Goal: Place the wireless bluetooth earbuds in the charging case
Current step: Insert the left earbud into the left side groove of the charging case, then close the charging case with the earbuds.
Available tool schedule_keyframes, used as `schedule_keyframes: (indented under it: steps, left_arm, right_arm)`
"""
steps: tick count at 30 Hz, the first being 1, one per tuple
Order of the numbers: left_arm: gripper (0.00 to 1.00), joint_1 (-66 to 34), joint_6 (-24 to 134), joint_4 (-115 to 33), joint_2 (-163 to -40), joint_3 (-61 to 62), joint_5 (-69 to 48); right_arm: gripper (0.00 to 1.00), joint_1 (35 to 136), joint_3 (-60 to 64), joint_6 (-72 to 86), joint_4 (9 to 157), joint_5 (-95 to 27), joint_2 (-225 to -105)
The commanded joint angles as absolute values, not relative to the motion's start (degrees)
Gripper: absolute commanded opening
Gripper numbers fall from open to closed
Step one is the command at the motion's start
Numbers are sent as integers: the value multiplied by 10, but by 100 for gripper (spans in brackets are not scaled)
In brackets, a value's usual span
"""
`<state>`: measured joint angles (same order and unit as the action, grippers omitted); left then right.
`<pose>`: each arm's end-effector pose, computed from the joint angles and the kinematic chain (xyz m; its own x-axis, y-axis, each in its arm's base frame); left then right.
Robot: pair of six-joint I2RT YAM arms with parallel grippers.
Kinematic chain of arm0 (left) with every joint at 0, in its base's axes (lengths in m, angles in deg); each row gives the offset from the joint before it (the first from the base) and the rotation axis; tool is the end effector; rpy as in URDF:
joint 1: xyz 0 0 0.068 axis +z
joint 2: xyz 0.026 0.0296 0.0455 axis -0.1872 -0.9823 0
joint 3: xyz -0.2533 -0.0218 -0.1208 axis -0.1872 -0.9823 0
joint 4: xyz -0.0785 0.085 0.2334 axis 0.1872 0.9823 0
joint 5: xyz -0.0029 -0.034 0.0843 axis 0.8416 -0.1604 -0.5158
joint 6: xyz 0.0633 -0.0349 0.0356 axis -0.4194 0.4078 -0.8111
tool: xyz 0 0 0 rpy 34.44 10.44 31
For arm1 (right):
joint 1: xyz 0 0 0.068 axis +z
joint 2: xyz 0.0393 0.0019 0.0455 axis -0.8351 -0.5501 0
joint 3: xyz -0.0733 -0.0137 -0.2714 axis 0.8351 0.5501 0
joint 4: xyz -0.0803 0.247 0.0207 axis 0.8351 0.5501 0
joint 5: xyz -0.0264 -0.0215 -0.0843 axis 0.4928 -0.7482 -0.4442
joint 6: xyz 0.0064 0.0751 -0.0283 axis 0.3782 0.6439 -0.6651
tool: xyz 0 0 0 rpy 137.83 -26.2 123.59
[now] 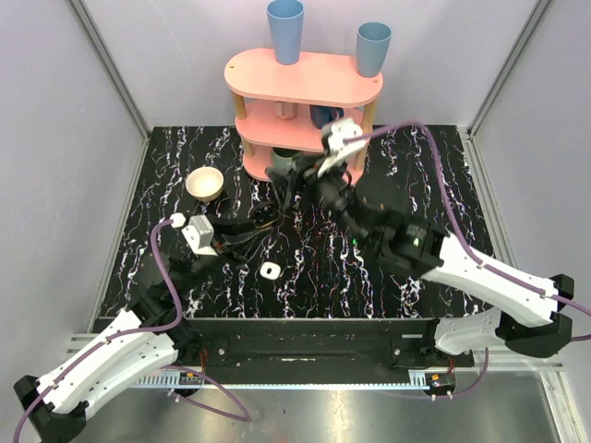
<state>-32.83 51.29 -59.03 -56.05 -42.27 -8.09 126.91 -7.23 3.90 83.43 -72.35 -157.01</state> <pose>0.1081 -0.1209 0.3552 0.1368 -0.3070 -0.9418 0.8293 0.5555 -0.0607 0.1339 0.2700 0.5071 0.0198 0.2180 -0.9758 -0.6483 0.7458 0.1534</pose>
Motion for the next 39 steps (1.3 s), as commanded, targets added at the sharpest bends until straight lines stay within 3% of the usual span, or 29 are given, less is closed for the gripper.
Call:
schedule_keyframes:
  steps: [1,7,15,39]
  left_arm:
    - [0,-331,492,-588,-550,-402,-33]
    - [0,-331,483,-557,-562,-376,17]
    - [0,-332,478,-520,-578,-345,50]
    - [0,-332,501,-545,-593,-351,-31]
  right_arm:
    - [67,1163,-182,204,1065,-601,-1618]
    - [68,1133,-208,245,1118,-501,-1655]
    - [68,1133,-192,256,1123,-465,-1675]
    - [65,1133,-135,255,1123,-436,-1634]
